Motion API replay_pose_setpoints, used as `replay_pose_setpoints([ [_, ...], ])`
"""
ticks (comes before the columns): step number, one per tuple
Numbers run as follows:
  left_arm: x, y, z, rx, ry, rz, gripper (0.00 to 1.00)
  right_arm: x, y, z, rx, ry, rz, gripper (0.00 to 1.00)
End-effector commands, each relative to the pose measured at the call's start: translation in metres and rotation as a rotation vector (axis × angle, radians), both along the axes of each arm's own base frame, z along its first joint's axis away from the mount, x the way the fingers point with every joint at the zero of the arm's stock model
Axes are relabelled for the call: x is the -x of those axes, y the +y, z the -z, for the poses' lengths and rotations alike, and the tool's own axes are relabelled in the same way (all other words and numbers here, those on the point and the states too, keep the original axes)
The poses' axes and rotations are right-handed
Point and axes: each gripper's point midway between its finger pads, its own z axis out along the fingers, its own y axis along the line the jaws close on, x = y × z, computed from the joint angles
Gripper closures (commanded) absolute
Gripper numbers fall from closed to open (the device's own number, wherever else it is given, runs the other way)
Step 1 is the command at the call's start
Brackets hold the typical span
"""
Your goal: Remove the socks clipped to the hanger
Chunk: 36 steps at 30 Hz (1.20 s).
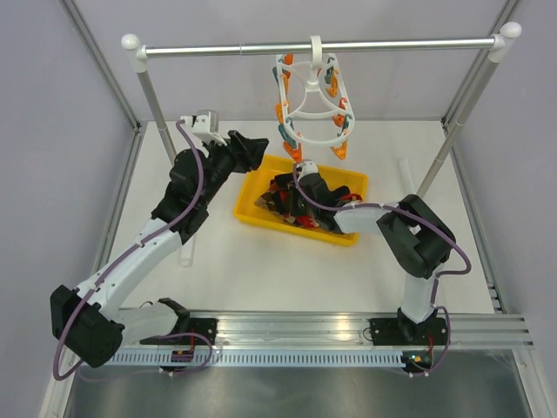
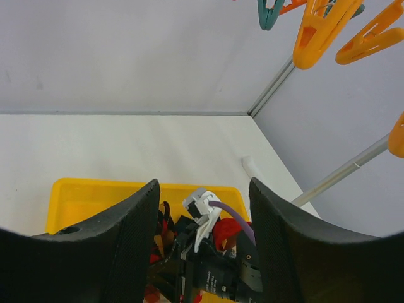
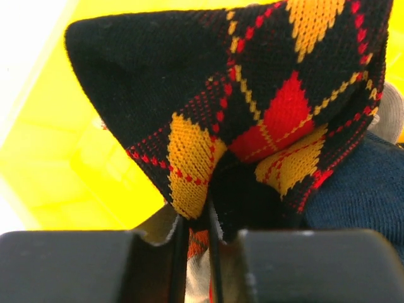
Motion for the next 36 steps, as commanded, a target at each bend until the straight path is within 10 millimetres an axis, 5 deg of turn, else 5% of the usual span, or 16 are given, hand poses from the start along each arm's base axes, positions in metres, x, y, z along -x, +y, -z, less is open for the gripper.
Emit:
replay_pose_setpoints([
  [1, 0.011, 0.005, 0.000, 0.040, 0.034, 0.007, 0.37, -0.002, 0.003, -0.031, -0.048, -0.063, -0.008, 0.79],
  [22, 0.068, 0.009, 0.018, -0.024, 0.137, 0.152, 0.36, 0.025, -0.010, -0.111, -0.159, -0.157, -0.029, 0.48],
  [28, 0.093, 0.015, 0.030, -0.111, 0.184, 0.209, 0.36, 0.040, -0.033, -0.138, -0.172, -0.216, 0.009, 0.43],
  [36, 0.116, 0.024, 0.043, -0.201, 0.200, 0.253, 0.35, 0.067, -0.069, -0.142, -0.161, -0.224, 0.071, 0.40],
])
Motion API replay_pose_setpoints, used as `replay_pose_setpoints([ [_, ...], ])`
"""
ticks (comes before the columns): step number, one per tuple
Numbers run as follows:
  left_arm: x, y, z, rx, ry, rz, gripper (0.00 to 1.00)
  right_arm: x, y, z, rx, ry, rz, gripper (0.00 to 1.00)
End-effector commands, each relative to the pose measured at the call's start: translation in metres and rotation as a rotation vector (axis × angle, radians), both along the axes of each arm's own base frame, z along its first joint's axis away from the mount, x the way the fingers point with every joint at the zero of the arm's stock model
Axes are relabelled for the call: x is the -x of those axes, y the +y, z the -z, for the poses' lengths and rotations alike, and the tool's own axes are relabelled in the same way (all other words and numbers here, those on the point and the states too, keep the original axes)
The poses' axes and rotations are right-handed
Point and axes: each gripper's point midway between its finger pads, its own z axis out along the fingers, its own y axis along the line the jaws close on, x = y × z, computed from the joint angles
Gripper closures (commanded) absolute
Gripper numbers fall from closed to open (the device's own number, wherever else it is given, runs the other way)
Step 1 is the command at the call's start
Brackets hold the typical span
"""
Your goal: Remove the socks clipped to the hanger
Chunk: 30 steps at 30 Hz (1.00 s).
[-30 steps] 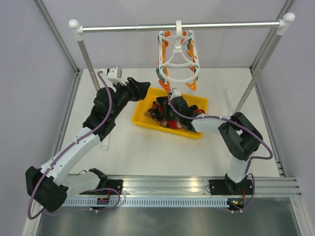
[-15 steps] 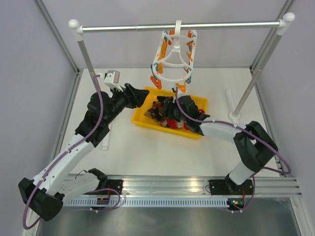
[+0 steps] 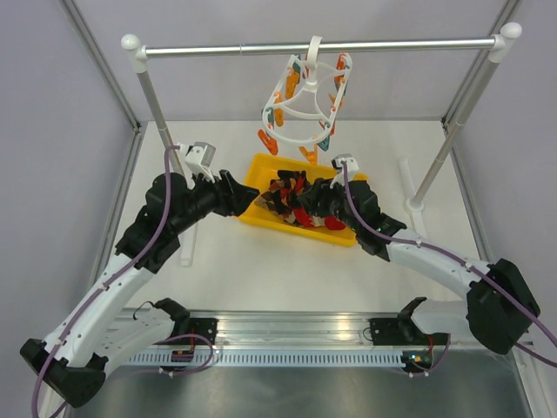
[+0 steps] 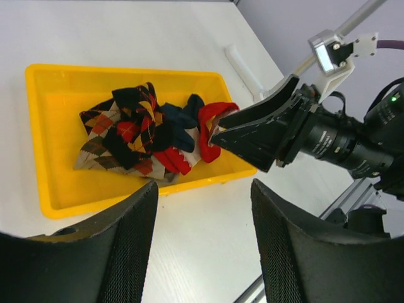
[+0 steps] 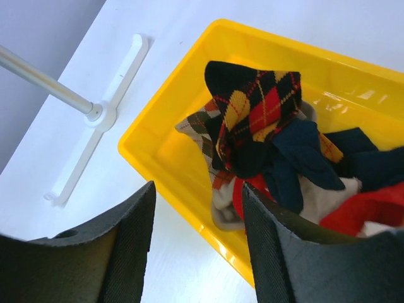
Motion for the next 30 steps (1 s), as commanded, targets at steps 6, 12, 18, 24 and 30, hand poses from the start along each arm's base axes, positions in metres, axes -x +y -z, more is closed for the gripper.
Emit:
replay_pose_setpoints([
  [6, 0.021, 0.016, 0.017, -0.094, -0.026, 0.030, 0.35, 0.034, -0.046, -0.010, -0.006, -0.019, 0.087, 0.30],
  [12, 0.025, 0.022, 0.023, -0.102, -0.027, 0.013, 0.35, 0.053, -0.069, -0.010, 0.026, 0.011, 0.123, 0.26],
  [18, 0.026, 0.025, 0.021, -0.100, -0.035, -0.002, 0.35, 0.064, -0.091, -0.019, 0.006, -0.019, 0.191, 0.21],
  [24, 0.025, 0.028, 0.024, -0.104, -0.027, -0.019, 0.35, 0.069, -0.104, -0.027, 0.000, -0.049, 0.220, 0.20],
  [30, 0.024, 0.027, 0.028, -0.108, -0.016, -0.020, 0.35, 0.070, -0.106, -0.037, -0.004, -0.061, 0.223, 0.18],
])
